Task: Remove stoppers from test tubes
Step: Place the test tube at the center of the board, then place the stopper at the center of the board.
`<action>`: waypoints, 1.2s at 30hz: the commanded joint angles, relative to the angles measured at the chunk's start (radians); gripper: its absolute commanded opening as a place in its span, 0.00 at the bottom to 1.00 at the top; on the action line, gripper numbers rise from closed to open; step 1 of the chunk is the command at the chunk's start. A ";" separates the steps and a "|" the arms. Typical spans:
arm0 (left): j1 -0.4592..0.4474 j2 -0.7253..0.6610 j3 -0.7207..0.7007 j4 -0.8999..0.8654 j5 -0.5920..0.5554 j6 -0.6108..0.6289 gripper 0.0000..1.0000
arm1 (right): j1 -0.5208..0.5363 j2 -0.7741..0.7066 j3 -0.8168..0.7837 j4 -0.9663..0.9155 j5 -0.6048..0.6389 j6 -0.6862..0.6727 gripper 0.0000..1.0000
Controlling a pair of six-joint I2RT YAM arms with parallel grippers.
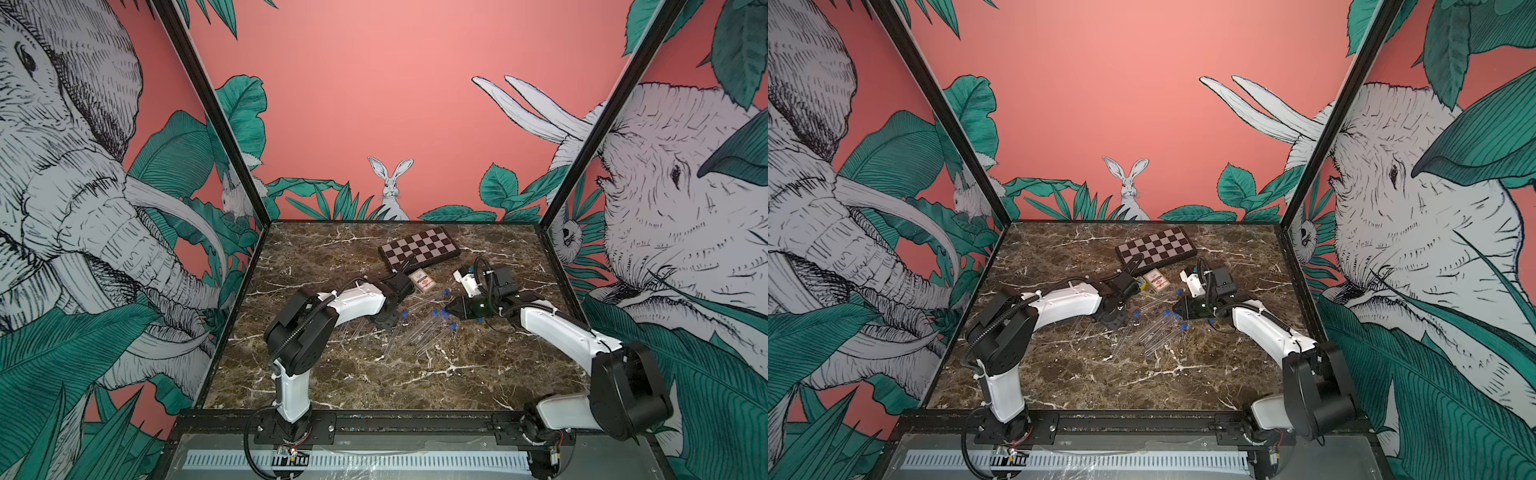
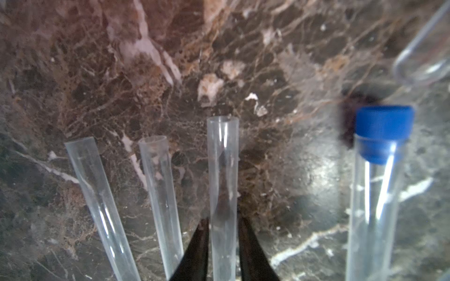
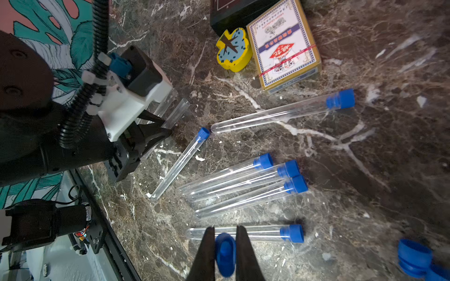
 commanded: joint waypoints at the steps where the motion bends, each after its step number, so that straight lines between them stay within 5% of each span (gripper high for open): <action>1: 0.005 -0.015 0.017 -0.024 -0.006 -0.020 0.35 | -0.004 -0.005 0.026 -0.044 0.045 -0.033 0.00; 16: 0.001 -0.180 0.000 -0.062 0.034 0.016 0.55 | -0.021 0.107 0.145 -0.251 0.344 -0.152 0.00; 36: -0.084 -0.269 -0.067 0.034 0.167 0.047 0.59 | -0.033 0.332 0.217 -0.287 0.428 -0.201 0.01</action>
